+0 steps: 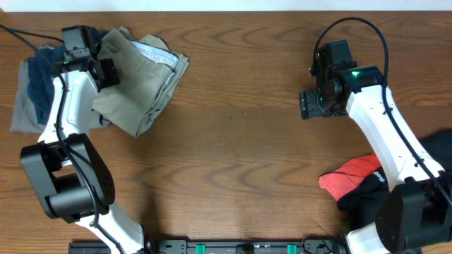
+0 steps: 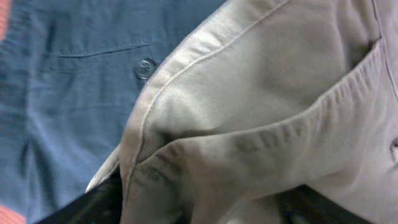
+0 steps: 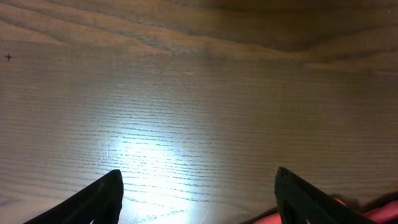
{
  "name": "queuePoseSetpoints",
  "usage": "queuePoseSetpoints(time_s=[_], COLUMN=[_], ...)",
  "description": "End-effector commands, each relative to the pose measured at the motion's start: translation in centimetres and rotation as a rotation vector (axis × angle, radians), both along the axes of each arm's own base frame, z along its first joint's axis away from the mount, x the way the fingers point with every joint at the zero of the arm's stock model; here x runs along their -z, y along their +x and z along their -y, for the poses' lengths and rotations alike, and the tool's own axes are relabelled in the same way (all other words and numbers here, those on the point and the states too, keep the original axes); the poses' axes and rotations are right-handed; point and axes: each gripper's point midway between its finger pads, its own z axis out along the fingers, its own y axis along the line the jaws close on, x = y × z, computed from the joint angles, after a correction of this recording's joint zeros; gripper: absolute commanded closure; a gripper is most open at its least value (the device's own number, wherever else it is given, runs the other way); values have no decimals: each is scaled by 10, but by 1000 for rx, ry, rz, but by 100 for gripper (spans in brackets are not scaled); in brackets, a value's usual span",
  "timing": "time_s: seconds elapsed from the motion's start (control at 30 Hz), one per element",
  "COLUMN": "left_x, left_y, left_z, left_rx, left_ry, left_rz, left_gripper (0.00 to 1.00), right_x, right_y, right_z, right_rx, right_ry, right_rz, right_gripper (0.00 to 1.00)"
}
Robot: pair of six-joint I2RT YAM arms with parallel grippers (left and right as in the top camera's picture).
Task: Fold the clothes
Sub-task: 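Lower the shorts onto the clothes stack and open the left gripper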
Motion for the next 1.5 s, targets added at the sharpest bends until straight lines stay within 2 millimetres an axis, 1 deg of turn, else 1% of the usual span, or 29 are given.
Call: queuePoseSetpoints(time_s=[0.0, 0.1, 0.17, 0.33, 0.4, 0.43, 0.47, 0.57, 0.67, 0.73, 0.77, 0.83, 0.87, 0.9, 0.93, 0.97, 1.03, 1.1, 1.13, 1.17, 1.2, 1.33, 1.4, 1.47], left_x=[-16, -16, -17, -25, -26, -26, -24, -19, -6, 7, 12, 23, 25, 27, 27, 25, 11, -14, -34, -47, -68, -125, -145, -159], left_y=[-4, 1, 4, 6, 5, 5, 6, 9, 8, 4, 4, 3, 3, 4, 5, 7, 12, 17, 20, 21, 23, 27, 28, 31], left_z=[-21, -19, -22, -46, -52, -51, -46, -31, -18, -12, -9, -4, -3, -3, -3, -3, 1, 11, 17, 21, 29, 54, 62, 64], left_rx=[-51, -24, -18, -61, -79, -76, -54, 2, 33, 40, 45, 52, 55, 56, 57, 60, 83, 124, 150, 166, 199, 307, 335, 350], left_ry=[35, -43, -72, -53, -55, -71, -110, -211, -290, -330, -349, -381, -391, -392, -391, -389, -397, -410, -408, -399, -377, -302, -280, -261], left_rz=[32, 71, 98, 152, 161, 164, 170, 181, 153, 118, 107, 86, 82, 84, 86, 96, 129, 181, 214, 236, 273, 389, 442, 484], left_gripper=[16, 15, 15, 15, 14, 13, 10, 10, 10, 12, 16, 32, 46, 76, 90, 94, 94, 94, 94, 94, 94, 94, 94, 94], right_x=[-9, -9, -9, -7, -7, -7, -7, -7, -7, -7, -7, -7, -7, -7, -7, -7, -6, -6, -6, -7, -7, -7, -7, -7], right_y=[4, 2, 0, -4, -5, -5, -5, -5, -5, -5, -5, -6, -6, -6, -7, -7, -8, -8, -8, -7, -7, -7, -7, -7], right_z=[4, 5, 5, 6, 6, 6, 6, 6, 6, 6, 6, 6, 6, 6, 7, 7, 7, 8, 8, 8, 8, 8, 8, 8], right_rx=[20, 20, 20, 20, 20, 20, 20, 20, 20, 20, 20, 20, 20, 19, 20, 19, 19, 21, 22, 22, 22, 22, 21, 21], right_ry=[-3, -5, -6, -11, -11, -11, -11, -11, -11, -11, -11, -12, -12, -13, -13, -13, -14, -19, -21, -21, -20, -20, -20, -20], right_rz=[28, 21, 15, -5, -8, -8, -7, -7, -8, -9, -10, -12, -12, -14, -15, -17, -21, -20, -19, -18, -17, -17, -17, -17], right_gripper=[24, 24, 24, 24, 24, 24, 24, 24, 24, 24, 24, 24, 24, 24, 24, 24, 24, 24, 24, 24, 24, 24, 24, 24])
